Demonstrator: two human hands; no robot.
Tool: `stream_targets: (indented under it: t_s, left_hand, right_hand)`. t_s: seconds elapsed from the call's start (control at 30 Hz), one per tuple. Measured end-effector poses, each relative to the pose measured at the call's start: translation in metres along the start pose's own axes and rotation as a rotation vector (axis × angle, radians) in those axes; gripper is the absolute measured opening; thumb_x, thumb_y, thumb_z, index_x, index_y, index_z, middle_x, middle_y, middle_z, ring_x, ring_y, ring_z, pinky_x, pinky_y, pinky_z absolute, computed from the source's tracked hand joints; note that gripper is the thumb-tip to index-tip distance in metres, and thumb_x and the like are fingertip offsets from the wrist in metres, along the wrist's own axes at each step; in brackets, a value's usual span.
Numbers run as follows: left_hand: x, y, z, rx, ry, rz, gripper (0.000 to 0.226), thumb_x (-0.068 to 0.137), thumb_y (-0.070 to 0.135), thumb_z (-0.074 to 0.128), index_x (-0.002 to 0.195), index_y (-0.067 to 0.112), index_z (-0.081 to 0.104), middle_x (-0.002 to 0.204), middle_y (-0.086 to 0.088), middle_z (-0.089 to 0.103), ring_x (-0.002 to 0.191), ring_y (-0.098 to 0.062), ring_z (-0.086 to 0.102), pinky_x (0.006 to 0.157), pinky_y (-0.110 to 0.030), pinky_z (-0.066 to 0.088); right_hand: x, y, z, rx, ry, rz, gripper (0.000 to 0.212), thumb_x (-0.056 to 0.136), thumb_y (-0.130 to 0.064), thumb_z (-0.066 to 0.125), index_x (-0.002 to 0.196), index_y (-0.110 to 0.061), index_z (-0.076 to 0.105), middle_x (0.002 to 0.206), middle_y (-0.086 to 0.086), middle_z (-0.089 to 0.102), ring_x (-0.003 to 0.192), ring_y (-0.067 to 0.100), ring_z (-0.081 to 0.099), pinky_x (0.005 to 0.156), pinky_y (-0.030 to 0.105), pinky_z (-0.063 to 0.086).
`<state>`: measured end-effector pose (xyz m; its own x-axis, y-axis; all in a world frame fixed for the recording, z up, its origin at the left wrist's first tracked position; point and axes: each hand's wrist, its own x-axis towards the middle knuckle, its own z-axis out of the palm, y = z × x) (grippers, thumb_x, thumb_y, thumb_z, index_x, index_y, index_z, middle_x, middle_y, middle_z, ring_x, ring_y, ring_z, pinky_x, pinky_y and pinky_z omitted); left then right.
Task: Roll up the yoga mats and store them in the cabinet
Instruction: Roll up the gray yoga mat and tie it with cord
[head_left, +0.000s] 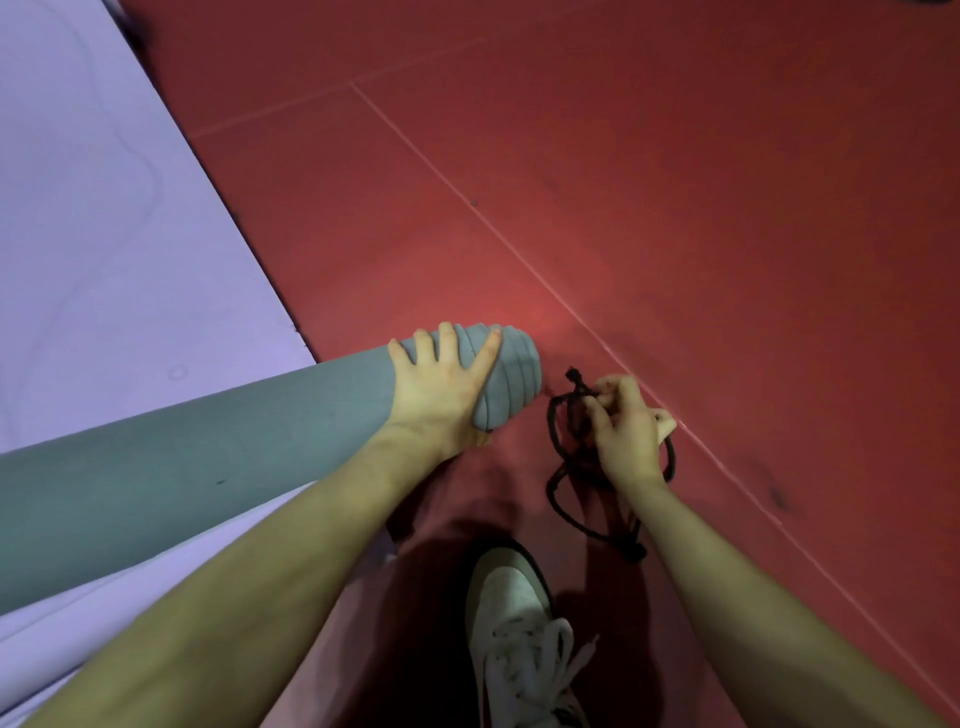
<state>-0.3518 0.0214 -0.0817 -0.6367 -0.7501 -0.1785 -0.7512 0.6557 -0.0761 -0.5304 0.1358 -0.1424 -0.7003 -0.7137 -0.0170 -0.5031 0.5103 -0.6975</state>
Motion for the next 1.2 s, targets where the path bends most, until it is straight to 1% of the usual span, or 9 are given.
stream_targets:
  t_s: [0.1, 0.2, 0.33, 0.4, 0.67, 0.77, 0.87, 1.0, 1.2]
  left_hand:
    - [-0.014, -0.004, -0.016, -0.011, 0.097, -0.002, 0.118, 0.064, 0.072, 0.066, 0.151, 0.032, -0.001, 0.148, -0.022, 0.022, 0.129, -0.042, 0.031, 0.104, -0.059, 0.027]
    - [-0.029, -0.016, -0.047, -0.012, 0.203, -0.040, 0.118, 0.064, 0.071, 0.067, 0.152, 0.032, -0.001, 0.150, -0.022, 0.021, 0.130, -0.043, 0.029, 0.105, -0.059, 0.026]
    - [-0.053, -0.044, -0.106, -0.068, 0.302, -0.133, 0.118, 0.065, 0.070, 0.068, 0.151, 0.035, -0.005, 0.152, -0.019, 0.015, 0.133, -0.040, 0.024, 0.106, -0.055, 0.024]
    - [-0.068, -0.061, -0.133, -0.094, 0.392, -0.173, 0.119, 0.062, 0.071, 0.069, 0.151, 0.035, 0.000, 0.150, -0.018, 0.020, 0.130, -0.039, 0.029, 0.104, -0.053, 0.029]
    - [-0.162, -0.124, -0.240, -0.231, 0.756, -0.310, 0.114, 0.052, 0.069, 0.068, 0.149, 0.034, 0.018, 0.134, -0.015, 0.041, 0.114, -0.037, 0.043, 0.094, -0.047, 0.038]
    - [-0.198, -0.141, -0.276, -0.295, 0.872, -0.300, 0.112, 0.051, 0.069, 0.061, 0.149, 0.033, 0.020, 0.131, -0.011, 0.044, 0.113, -0.033, 0.046, 0.094, -0.041, 0.036]
    - [-0.228, -0.153, -0.312, -0.379, 1.037, -0.296, 0.111, 0.051, 0.065, 0.067, 0.148, 0.029, 0.026, 0.129, -0.008, 0.047, 0.111, -0.030, 0.049, 0.093, -0.037, 0.038]
    - [-0.257, -0.173, -0.362, -0.484, 1.174, -0.255, 0.116, 0.049, 0.071, 0.060, 0.149, 0.023, 0.027, 0.128, -0.011, 0.048, 0.116, -0.031, 0.049, 0.100, -0.042, 0.040]
    - [-0.275, -0.186, -0.408, -0.646, 1.303, -0.190, 0.119, 0.048, 0.070, 0.068, 0.149, 0.029, 0.020, 0.138, -0.003, 0.045, 0.126, -0.021, 0.044, 0.104, -0.043, 0.039]
  right_hand:
    - [-0.005, -0.038, -0.019, 0.204, 0.003, -0.055, 0.025, 0.090, -0.010, 0.058, 0.094, -0.033, 0.048, 0.070, -0.016, 0.052, 0.079, 0.006, 0.054, 0.082, 0.022, 0.020]
    - [-0.008, -0.079, -0.037, 0.317, -0.021, -0.173, 0.023, 0.086, -0.017, 0.058, 0.087, -0.040, 0.054, 0.069, -0.017, 0.052, 0.067, -0.004, 0.050, 0.085, 0.040, 0.036]
    - [-0.015, -0.144, -0.065, 0.524, -0.086, -0.240, 0.021, 0.087, 0.001, 0.059, 0.088, -0.019, 0.065, 0.074, 0.006, 0.055, 0.055, -0.002, 0.042, 0.062, 0.019, 0.038]
    - [-0.020, -0.177, -0.077, 0.595, -0.128, -0.229, 0.014, 0.089, 0.002, 0.057, 0.095, -0.007, 0.066, 0.075, 0.007, 0.056, 0.056, -0.004, 0.044, 0.057, 0.010, 0.037]
    - [-0.078, -0.307, -0.096, 0.681, -0.387, -0.337, 0.030, 0.102, -0.022, 0.040, 0.122, -0.016, 0.060, 0.113, -0.003, 0.064, 0.103, 0.014, 0.058, 0.079, 0.010, 0.042]
    - [-0.110, -0.361, -0.108, 0.846, -0.528, -0.319, 0.029, 0.103, -0.034, 0.031, 0.117, -0.032, 0.057, 0.110, -0.014, 0.063, 0.103, 0.016, 0.060, 0.088, 0.035, 0.047]
    - [-0.129, -0.407, -0.122, 1.053, -0.614, -0.309, 0.037, 0.101, -0.043, 0.030, 0.123, -0.029, 0.056, 0.112, -0.015, 0.063, 0.102, 0.020, 0.058, 0.093, 0.053, 0.045]
    - [-0.141, -0.460, -0.150, 1.160, -0.655, -0.445, 0.048, 0.098, -0.051, 0.024, 0.134, -0.033, 0.050, 0.134, -0.012, 0.055, 0.120, 0.019, 0.051, 0.095, 0.046, 0.039]
    - [-0.148, -0.514, -0.200, 1.141, -0.566, -0.676, 0.046, 0.094, -0.056, 0.031, 0.127, -0.035, 0.056, 0.129, -0.015, 0.057, 0.117, 0.019, 0.056, 0.098, 0.042, 0.038]
